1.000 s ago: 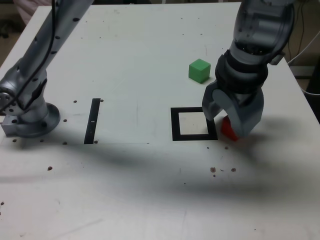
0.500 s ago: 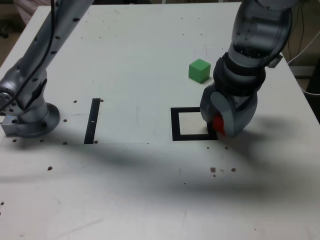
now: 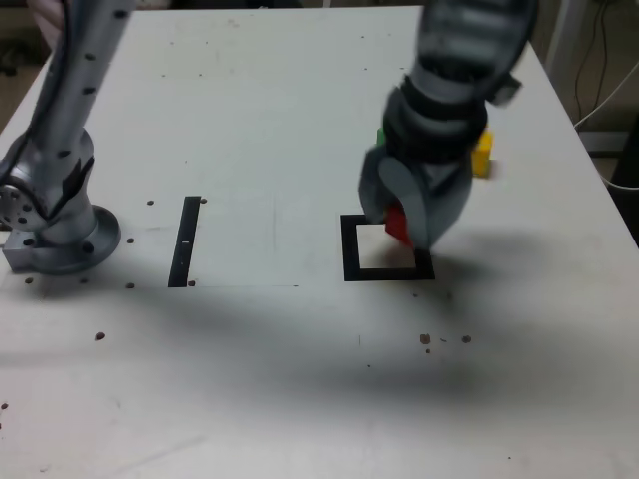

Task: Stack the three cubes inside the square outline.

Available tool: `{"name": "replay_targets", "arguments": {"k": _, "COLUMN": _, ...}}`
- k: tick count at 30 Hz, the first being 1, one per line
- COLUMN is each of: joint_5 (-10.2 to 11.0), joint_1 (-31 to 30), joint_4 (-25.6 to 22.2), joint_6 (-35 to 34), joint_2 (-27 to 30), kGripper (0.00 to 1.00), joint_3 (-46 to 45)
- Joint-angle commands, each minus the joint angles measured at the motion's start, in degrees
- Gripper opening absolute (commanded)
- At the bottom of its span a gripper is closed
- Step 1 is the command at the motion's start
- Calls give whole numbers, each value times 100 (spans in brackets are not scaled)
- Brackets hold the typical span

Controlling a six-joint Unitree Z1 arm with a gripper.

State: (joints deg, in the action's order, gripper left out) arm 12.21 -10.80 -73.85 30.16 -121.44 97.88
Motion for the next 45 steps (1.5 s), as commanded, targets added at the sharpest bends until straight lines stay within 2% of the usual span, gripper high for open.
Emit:
{"name": "replay_targets", "arguments": {"k": 1, "joint_5": 58, "joint_1": 46, "joint_4": 31, "joint_6": -99, "joint_2": 168, "kGripper": 36, "joint_3": -100}}
{"name": "replay_targets", "arguments": {"k": 5, "joint_5": 68, "joint_1": 167, "joint_4": 72, "joint_6": -411, "joint_2": 286, "kGripper": 36, "joint_3": -274}}
{"name": "replay_targets", "arguments": {"k": 9, "joint_5": -63, "joint_1": 316, "joint_4": 94, "joint_6": -1077, "joint_2": 290, "kGripper": 36, "joint_3": -360}}
{"name": "replay_targets", "arguments": {"k": 11, "joint_5": -202, "joint_1": 404, "joint_4": 83, "joint_6": -1475, "joint_2": 277, "kGripper": 36, "joint_3": -356}}
{"name": "replay_targets", "arguments": {"k": 16, "joint_5": -705, "joint_1": 645, "joint_4": 40, "joint_6": -2403, "joint_2": 223, "kGripper": 36, "joint_3": -272}}
{"name": "replay_targets", "arguments": {"k": 19, "joint_5": -864, "joint_1": 699, "joint_4": 5, "joint_6": -2799, "joint_2": 198, "kGripper": 36, "joint_3": -143}}
{"name": "replay_targets", "arguments": {"k": 25, "joint_5": -910, "joint_1": 714, "joint_4": -124, "joint_6": -3241, "joint_2": 197, "kGripper": 36, "joint_3": -80}}
{"name": "replay_targets", "arguments": {"k": 33, "joint_5": -1185, "joint_1": 708, "joint_4": -91, "joint_6": -3353, "joint_2": 182, "kGripper": 36, "joint_3": -311}}
{"name": "replay_targets", "arguments": {"k": 45, "joint_5": -1060, "joint_1": 746, "joint_4": 198, "joint_6": -3376, "joint_2": 23, "kGripper": 36, "joint_3": -574}}
